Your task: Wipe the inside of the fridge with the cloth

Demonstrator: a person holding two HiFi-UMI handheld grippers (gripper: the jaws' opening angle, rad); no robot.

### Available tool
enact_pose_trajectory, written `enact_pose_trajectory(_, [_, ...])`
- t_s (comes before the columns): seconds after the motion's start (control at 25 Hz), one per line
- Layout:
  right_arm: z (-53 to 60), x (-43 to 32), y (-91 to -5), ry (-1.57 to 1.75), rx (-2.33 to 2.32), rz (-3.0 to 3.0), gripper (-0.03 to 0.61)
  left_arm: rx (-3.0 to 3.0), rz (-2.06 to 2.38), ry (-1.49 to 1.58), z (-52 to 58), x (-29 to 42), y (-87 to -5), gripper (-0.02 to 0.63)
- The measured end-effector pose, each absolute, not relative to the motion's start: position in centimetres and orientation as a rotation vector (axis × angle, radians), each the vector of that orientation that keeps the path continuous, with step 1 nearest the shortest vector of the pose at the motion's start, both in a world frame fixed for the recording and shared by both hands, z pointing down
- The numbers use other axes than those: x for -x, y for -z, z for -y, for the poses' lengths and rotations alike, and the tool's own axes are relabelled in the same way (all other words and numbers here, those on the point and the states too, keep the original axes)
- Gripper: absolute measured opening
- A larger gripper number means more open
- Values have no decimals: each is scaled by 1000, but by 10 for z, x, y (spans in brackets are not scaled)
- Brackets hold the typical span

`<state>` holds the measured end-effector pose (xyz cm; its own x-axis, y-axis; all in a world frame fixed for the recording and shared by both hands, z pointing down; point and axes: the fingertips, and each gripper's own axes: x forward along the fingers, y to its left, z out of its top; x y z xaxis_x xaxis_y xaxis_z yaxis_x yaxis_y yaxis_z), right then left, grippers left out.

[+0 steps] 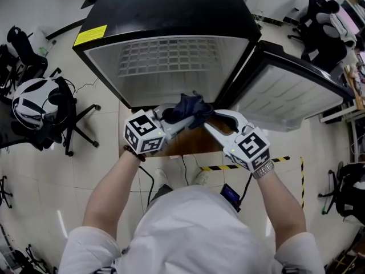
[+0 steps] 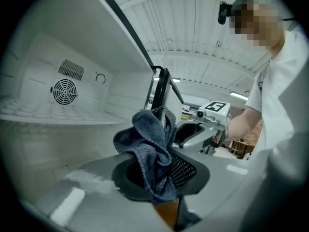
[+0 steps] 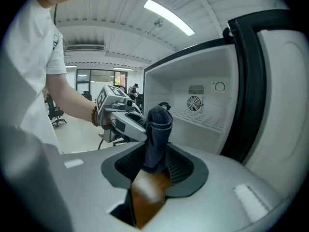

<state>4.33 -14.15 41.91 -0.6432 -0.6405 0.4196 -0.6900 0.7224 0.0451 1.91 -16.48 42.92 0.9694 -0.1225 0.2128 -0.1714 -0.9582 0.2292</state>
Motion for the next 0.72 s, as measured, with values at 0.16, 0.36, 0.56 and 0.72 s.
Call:
enact_pose_trajectory(0.16, [145, -61, -417, -153, -1121, 2496, 135, -2877, 441, -299, 193, -23, -439, 78])
enact_pose_trajectory(0.36, [145, -69, -415, -124, -1183, 2484, 135, -2857, 772, -356, 235, -28, -458, 78])
enact_pose_trajectory(0.56, [141, -67, -416, -124, -1181, 2505, 135, -2790, 1025, -393, 272, -39, -481, 78])
enact_pose_trajectory(0.72, [145, -78, -412, -96, -1203, 2535, 132, -2761, 1124, -378, 293, -65, -493, 78])
